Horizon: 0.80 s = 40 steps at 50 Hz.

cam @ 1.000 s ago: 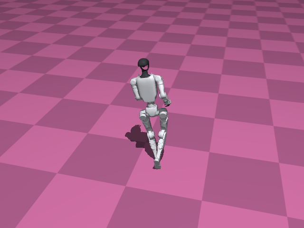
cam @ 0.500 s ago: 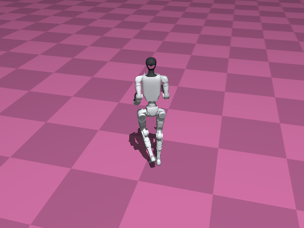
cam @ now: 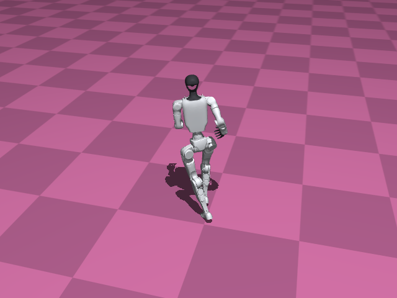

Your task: Walk run

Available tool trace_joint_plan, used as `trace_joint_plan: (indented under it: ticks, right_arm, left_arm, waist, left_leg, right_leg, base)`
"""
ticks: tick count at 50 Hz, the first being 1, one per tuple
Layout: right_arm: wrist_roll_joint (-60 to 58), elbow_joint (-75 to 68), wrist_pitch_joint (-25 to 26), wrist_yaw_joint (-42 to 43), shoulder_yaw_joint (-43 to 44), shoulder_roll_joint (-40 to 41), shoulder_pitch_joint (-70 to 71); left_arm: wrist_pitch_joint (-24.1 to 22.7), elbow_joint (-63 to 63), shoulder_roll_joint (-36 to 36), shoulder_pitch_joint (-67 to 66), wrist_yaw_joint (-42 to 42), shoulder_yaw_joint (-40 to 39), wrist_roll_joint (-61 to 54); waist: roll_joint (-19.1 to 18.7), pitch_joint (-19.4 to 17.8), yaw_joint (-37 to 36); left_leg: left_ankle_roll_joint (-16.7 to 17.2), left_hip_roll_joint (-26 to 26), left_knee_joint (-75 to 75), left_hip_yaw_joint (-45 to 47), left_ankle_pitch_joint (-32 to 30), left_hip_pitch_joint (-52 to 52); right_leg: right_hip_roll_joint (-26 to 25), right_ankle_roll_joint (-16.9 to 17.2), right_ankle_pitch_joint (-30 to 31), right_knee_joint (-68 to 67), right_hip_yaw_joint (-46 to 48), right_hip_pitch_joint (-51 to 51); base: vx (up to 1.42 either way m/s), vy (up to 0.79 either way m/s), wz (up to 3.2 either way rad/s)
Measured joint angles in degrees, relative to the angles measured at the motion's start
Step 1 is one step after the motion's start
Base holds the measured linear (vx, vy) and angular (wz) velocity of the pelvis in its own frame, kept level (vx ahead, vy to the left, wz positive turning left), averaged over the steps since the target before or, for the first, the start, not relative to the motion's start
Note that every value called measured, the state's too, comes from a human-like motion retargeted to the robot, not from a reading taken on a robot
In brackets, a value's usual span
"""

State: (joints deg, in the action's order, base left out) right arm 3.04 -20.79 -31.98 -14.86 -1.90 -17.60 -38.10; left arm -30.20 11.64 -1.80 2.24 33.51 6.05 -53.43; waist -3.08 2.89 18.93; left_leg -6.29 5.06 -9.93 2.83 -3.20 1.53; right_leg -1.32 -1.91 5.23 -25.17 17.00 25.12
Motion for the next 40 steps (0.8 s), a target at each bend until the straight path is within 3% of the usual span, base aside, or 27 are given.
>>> trace_joint_plan:
  ticks: [3, 5, 7, 8, 10, 11, 12, 14, 16, 18, 21, 23, 25, 26, 27, 28, 29, 30, 32, 33, 35, 38, 40]
  right_arm:
    - [-1.8, 1.6, 0.0, 1.5, 1.3, 1.2, 0.3]
    - [-4.7, 3.2, 0.6, 3.4, 1.8, 3.7, 2.0]
    - [-8.4, 5.1, 1.5, 6.7, 2.5, 8.2, 3.9]
    - [-9.8, 6.2, 1.7, 8.7, 2.3, 10.7, 4.6]
    - [-10.6, 7.7, 1.7, 13.2, 0.1, 15.2, 7.0]
    - [-9.1, 8.2, 1.2, 14.5, 1.3, 17.0, 9.8]
    - [-7.4, 8.7, 0.7, 15.5, 1.8, 18.4, 12.5]
    - [-3.1, 9.9, -0.2, 16.4, -0.5, 19.4, 17.0]
    - [1.7, 12.0, -1.3, 17.5, -3.6, 19.4, 20.1]
    - [4.9, 15.0, -2.1, 18.5, -5.2, 18.3, 22.5]
    - [5.2, 19.4, -2.1, 18.3, -5.6, 15.4, 23.8]
    - [3.5, 21.0, -0.8, 17.0, -4.2, 13.6, 23.3]
    - [1.3, 21.1, 1.0, 15.4, -2.4, 12.3, 22.0]
    - [0.4, 20.5, 1.8, 15.1, -1.8, 12.3, 21.3]
    - [-0.2, 19.9, 2.4, 14.9, -1.5, 12.1, 20.6]
    - [-0.4, 19.1, 2.6, 15.0, -1.7, 11.7, 19.8]
    - [-0.5, 18.4, 2.7, 14.7, -2.0, 11.2, 18.8]
    - [-0.5, 17.7, 2.5, 14.2, -2.4, 10.7, 17.7]
    - [-3.4, 15.0, 2.1, 10.9, -1.7, 11.7, 14.0]
    - [-5.4, 13.1, 2.7, 8.9, -1.1, 12.2, 12.7]
    - [-8.8, 9.6, 4.7, 8.4, -0.7, 13.7, 8.7]
    - [-8.1, 7.5, 2.0, 9.3, -0.4, 13.0, 2.9]
    - [-6.4, 6.7, 0.4, 8.8, 0.1, 12.0, -0.3]
  left_arm:
    - [-1.1, -2.1, -3.2, -0.6, -0.1, -0.3, 4.1]
    - [-0.6, -2.4, -4.3, -1.6, -0.5, -1.1, 5.5]
    - [1.1, -2.1, -4.4, -3.5, 0.1, -1.2, 4.3]
    - [2.1, -1.7, -4.5, -5.2, 1.2, -1.7, 3.6]
    - [4.0, 0.7, -4.3, -9.5, 6.1, -5.2, 4.5]
    - [4.5, 2.6, -3.3, -11.1, 7.9, -6.5, 6.7]
    - [4.2, 4.4, -2.1, -12.8, 8.9, -7.7, 8.7]
    - [1.0, 7.2, 0.5, -17.1, 7.3, -9.4, 11.2]
    - [-1.0, 8.3, 2.1, -22.0, 5.8, -10.8, 11.7]
    - [-0.5, 8.3, 3.1, -25.7, 6.2, -12.1, 11.2]
    - [0.5, 8.4, 3.0, -29.2, 7.1, -13.6, 11.7]
    - [0.3, 8.4, 2.4, -30.4, 6.9, -13.4, 12.6]
    - [-0.1, 7.9, 1.8, -30.3, 6.2, -12.3, 13.4]
    - [-0.2, 7.5, 1.2, -29.4, 5.8, -11.7, 13.9]
    - [-0.1, 7.0, 0.7, -28.4, 5.4, -11.2, 14.4]
    - [0.0, 6.3, 0.4, -27.2, 5.1, -10.8, 14.9]
    - [0.1, 5.4, 0.1, -26.0, 4.7, -10.2, 15.2]
    - [0.3, 4.5, -0.2, -24.9, 4.2, -9.5, 15.4]
    - [0.1, 3.0, -0.6, -21.9, 3.3, -7.5, 14.0]
    - [-0.1, 2.8, -0.8, -18.7, 3.0, -8.0, 12.3]
    - [1.4, 3.2, -1.4, -13.0, 3.6, -8.7, 9.6]
    - [1.7, 2.3, -0.9, -5.9, 4.0, -5.6, 7.4]
    - [0.6, 0.8, -0.8, -2.7, 2.7, -3.9, 6.5]
  waist:
    - [0.2, 1.0, 5.3]
    - [0.4, 1.5, 6.0]
    - [1.0, 1.5, 6.2]
    - [0.4, 1.2, 5.1]
    - [-2.4, -0.4, 2.3]
    - [-2.2, -0.2, 0.6]
    - [-1.2, 0.4, -0.4]
    - [3.2, 3.0, -0.9]
    - [4.7, 3.5, -1.6]
    - [5.3, 2.6, -2.7]
    - [5.8, 2.2, -8.3]
    - [5.3, 1.7, -11.7]
    - [5.9, 1.3, -15.8]
    - [5.4, 1.0, -16.0]
    - [5.0, 0.6, -16.1]
    - [4.7, 0.1, -16.2]
    - [5.7, -0.3, -15.1]
    - [7.2, -0.6, -13.5]
    - [9.2, -0.1, -8.4]
    - [8.2, -0.5, -6.4]
    - [4.2, -0.2, -7.4]
    - [1.8, -0.4, -6.7]
    - [-0.3, -0.3, -3.8]
  left_leg:
    - [3.2, 1.4, 2.2, -1.1, -10.6, 6.3]
    - [5.3, 2.2, 1.3, -0.6, -18.6, 9.3]
    - [9.3, 2.1, -6.5, 1.0, -26.2, 10.3]
    - [12.3, -0.1, -17.8, 3.5, -26.7, 7.9]
    - [13.9, -6.8, -41.2, 6.6, -26.8, 1.4]
    - [14.6, -4.5, -45.1, 2.9, -26.8, -2.1]
    - [14.4, -1.9, -47.3, 0.5, -26.2, -5.3]
    - [10.3, 2.0, -45.1, 2.6, -21.3, -10.2]
    - [5.5, 0.3, -42.9, 4.9, -13.1, -14.7]
    - [3.2, -1.1, -38.1, 5.6, -6.3, -19.9]
    - [3.8, -3.6, -21.4, 9.5, -3.9, -23.7]
    - [3.3, -2.1, -9.2, 6.9, -1.3, -23.6]
    - [8.2, -1.0, -1.0, 1.7, 1.8, -23.5]
    - [11.7, -1.6, 1.3, 0.0, 2.2, -23.0]
    - [13.0, -2.2, 2.6, -0.4, 1.0, -22.5]
    - [10.1, -3.0, 2.0, 1.9, -3.4, -22.1]
    - [6.1, -1.2, -0.1, 3.5, -2.2, -21.1]
    - [1.6, 1.9, -2.9, 4.8, 1.9, -19.8]
    - [2.9, 3.6, -10.8, 2.1, 8.6, -18.5]
    - [3.3, 2.5, -13.0, 1.8, 10.5, -18.7]
    - [4.4, -3.4, -11.7, 2.4, 12.2, -15.6]
    - [5.3, -5.6, -7.7, 2.9, 11.9, -10.0]
    - [5.6, -5.2, -3.7, 2.5, 8.3, -6.1]
  right_leg:
    - [0.9, 3.5, -6.0, 13.9, -0.7, 2.1]
    - [1.7, 4.1, -6.1, 18.5, -0.6, 2.4]
    - [1.0, -5.9, -0.1, 16.7, 1.8, 1.0]
    - [-1.1, -9.9, -1.6, 14.8, 3.6, -0.8]
    - [-14.5, -11.4, -9.1, 6.4, -15.2, -1.1]
    - [-10.4, -10.7, -9.2, 6.1, -9.6, -2.4]
    - [-6.8, -10.2, -9.3, 6.6, -6.7, -4.0]
    - [-3.7, -9.9, -9.7, 9.9, -12.0, -8.4]
    - [-4.3, -10.7, -9.1, 12.2, -15.2, -12.8]
    - [-4.4, -11.0, -5.0, 15.0, -15.6, -16.6]
    - [-5.1, -11.5, 3.7, 17.9, -14.7, -22.1]
    - [-6.9, -12.2, 9.6, 18.8, -14.7, -26.1]
    - [-5.9, -12.1, 15.1, 18.6, -13.2, -30.2]
    - [-6.9, -12.0, 17.8, 17.4, -12.7, -31.8]
    - [-7.6, -11.6, 20.6, 15.5, -12.3, -33.0]
    - [-8.0, -10.6, 23.7, 12.2, -12.0, -33.7]
    - [-6.9, -8.3, 24.8, 4.1, -11.6, -32.4]
    - [-5.0, -5.4, 24.8, -6.4, -11.1, -30.3]
    - [0.3, -5.0, 24.8, -24.2, -1.7, -25.4]
    - [2.5, -6.0, 24.8, -28.1, 2.0, -23.4]
    - [-1.5, -7.9, 21.8, -27.2, 1.8, -18.4]
    - [-7.4, -4.5, 11.1, -24.8, -2.4, -9.1]
    - [-6.8, -1.7, 3.8, -19.9, -1.8, -3.9]
  base:
    - [1.29, -0.52, 0.78]
    - [1.16, -0.47, -0.21]
    - [1.47, -0.66, -0.53]
    - [1.45, -0.70, -1.27]
    - [1.35, -0.62, -1.51]
    - [1.31, -0.44, -0.85]
    - [1.27, -0.35, -0.38]
    - [1.27, -0.41, -1.15]
    - [1.22, -0.30, -1.31]
    - [1.07, -0.17, -1.19]
    - [1.25, -0.21, -1.91]
    - [1.46, -0.24, -1.49]
    - [1.26, -0.20, -1.43]
    - [1.21, -0.22, -0.83]
    - [1.28, -0.24, -0.45]
    - [1.55, -0.26, -0.27]
    - [1.74, -0.29, 0.07]
    - [1.72, -0.28, 0.82]
    - [1.33, -0.24, 0.96]
    - [0.84, -0.29, -0.09]
    - [0.91, -0.45, -0.99]
    - [1.03, -0.49, -0.45]
    - [1.13, -0.38, 0.20]
